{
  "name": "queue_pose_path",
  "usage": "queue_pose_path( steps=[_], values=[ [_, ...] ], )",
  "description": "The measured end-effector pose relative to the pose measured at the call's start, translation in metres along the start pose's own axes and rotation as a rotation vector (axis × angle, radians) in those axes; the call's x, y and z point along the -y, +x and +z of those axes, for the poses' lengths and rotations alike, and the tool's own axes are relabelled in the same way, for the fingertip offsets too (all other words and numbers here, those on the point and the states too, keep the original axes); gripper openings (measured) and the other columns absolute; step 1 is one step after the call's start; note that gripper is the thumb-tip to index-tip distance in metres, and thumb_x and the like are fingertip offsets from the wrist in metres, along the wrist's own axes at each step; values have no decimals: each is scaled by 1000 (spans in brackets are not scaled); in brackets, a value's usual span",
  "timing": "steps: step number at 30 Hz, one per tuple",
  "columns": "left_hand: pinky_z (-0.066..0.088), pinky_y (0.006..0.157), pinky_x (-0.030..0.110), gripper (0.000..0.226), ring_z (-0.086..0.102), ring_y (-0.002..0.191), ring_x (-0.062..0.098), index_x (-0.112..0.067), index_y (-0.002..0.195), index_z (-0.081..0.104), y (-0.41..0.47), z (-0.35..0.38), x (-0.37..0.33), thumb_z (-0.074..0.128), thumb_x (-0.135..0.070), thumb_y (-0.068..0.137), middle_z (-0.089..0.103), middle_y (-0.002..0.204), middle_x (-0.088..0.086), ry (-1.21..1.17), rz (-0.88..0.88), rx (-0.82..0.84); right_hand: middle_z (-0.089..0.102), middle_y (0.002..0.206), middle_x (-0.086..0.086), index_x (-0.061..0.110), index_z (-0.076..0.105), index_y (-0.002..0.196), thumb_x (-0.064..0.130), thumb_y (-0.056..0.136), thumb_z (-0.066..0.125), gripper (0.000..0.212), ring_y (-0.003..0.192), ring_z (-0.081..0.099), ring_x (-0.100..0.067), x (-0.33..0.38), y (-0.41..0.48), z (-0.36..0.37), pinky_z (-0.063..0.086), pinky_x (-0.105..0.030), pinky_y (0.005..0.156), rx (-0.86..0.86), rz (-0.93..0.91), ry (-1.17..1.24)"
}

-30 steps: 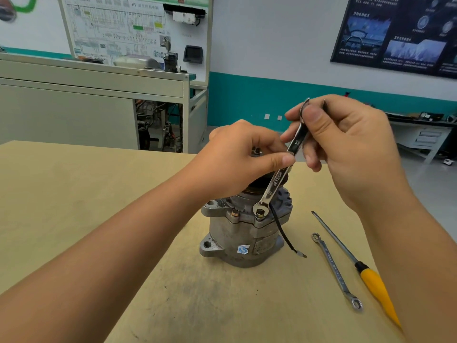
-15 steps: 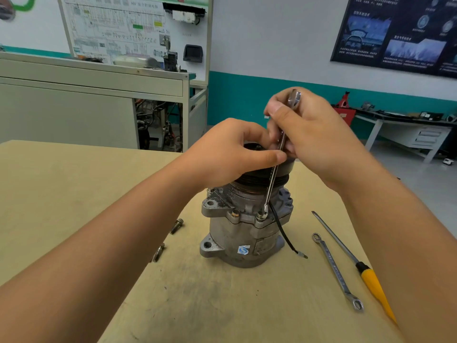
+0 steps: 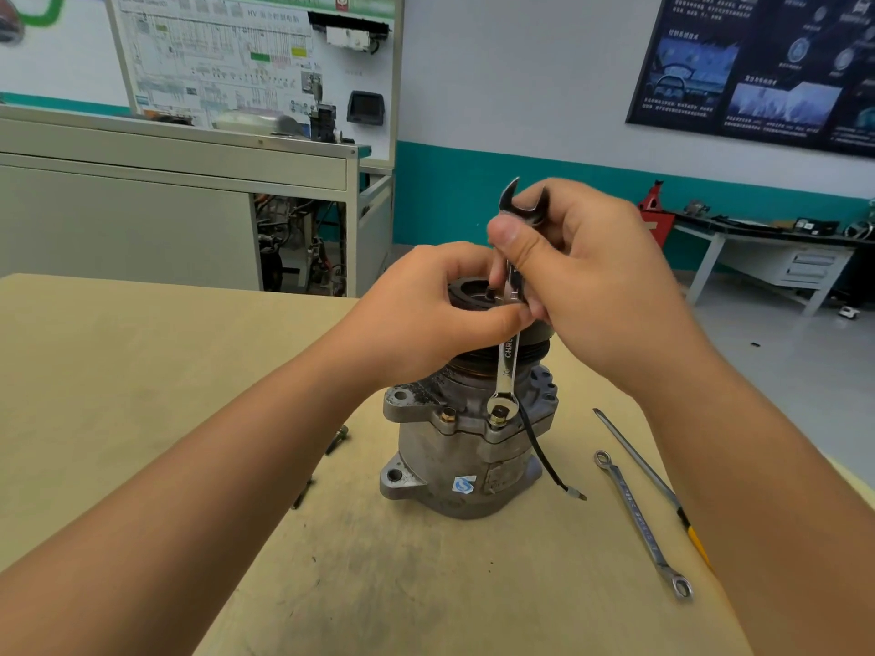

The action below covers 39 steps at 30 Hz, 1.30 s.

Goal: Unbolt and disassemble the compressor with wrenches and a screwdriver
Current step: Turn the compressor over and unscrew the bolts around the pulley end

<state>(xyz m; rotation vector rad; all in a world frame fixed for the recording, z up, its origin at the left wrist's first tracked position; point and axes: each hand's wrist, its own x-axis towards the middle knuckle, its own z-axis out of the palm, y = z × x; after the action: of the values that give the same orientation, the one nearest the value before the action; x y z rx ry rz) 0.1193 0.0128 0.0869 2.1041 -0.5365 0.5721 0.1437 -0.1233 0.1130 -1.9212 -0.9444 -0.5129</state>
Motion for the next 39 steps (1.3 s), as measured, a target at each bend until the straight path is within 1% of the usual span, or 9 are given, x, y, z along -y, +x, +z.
queue_pose_path(
  steps=[3,9,12,16,20,26,29,34,39],
  values=[
    [35,57,7,30,50,61,-3,-36,60,56,1,0,0,68,-20,83,57,62,-23,49,3,25,59,58,13,20,57,80,25,95,51,17,50,51,1,1,-3,-2,40,-16,54,76,25,83],
    [32,52,3,31,52,57,-8,-50,52,57,2,3,-8,61,-30,75,54,53,-27,93,9,70,63,62,8,24,59,78,46,77,49,24,50,51,0,4,-8,-9,44,-15,50,147,56,200],
    [36,61,1,39,55,69,-11,-49,54,61,2,1,-8,66,-21,81,59,61,-30,60,24,122,62,62,9,23,59,78,44,79,49,23,52,51,0,2,-11,-11,43,-14,51,142,43,197],
    [38,66,2,9,57,74,-12,-34,72,72,4,-3,-6,77,-26,73,62,72,-31,48,12,134,58,63,10,18,63,87,23,98,45,21,56,51,1,-3,-15,-12,41,-11,56,147,11,183],
    [40,69,4,7,57,76,-9,-32,70,72,4,-2,-5,79,-31,68,65,73,-23,15,-28,105,59,64,11,25,61,95,19,101,37,26,59,54,5,-5,-18,-10,41,-7,60,132,2,204],
    [47,88,36,10,61,83,5,-32,68,68,5,2,-4,76,-34,73,66,77,-15,50,-20,72,64,57,5,27,66,81,25,94,50,20,45,52,-3,-8,-20,-11,45,-19,47,-39,76,265],
    [48,87,39,8,61,83,4,-31,72,71,5,4,-6,74,-38,74,67,77,-15,77,-3,53,68,67,-10,28,67,78,23,93,54,21,43,52,-12,-8,-20,-10,44,-20,44,-103,81,246],
    [39,96,48,21,56,79,-2,-20,69,71,7,11,-5,73,-39,78,61,67,-26,138,-21,-18,69,66,-7,21,66,76,18,96,51,25,45,55,-2,-12,-15,-9,40,-9,46,-121,122,270],
    [38,96,49,27,55,83,8,-20,60,57,5,22,-6,69,-32,82,63,69,-5,160,-54,-124,63,57,8,20,63,76,21,97,49,25,47,52,0,-14,-11,-5,39,-9,47,-82,151,299]
  ],
)
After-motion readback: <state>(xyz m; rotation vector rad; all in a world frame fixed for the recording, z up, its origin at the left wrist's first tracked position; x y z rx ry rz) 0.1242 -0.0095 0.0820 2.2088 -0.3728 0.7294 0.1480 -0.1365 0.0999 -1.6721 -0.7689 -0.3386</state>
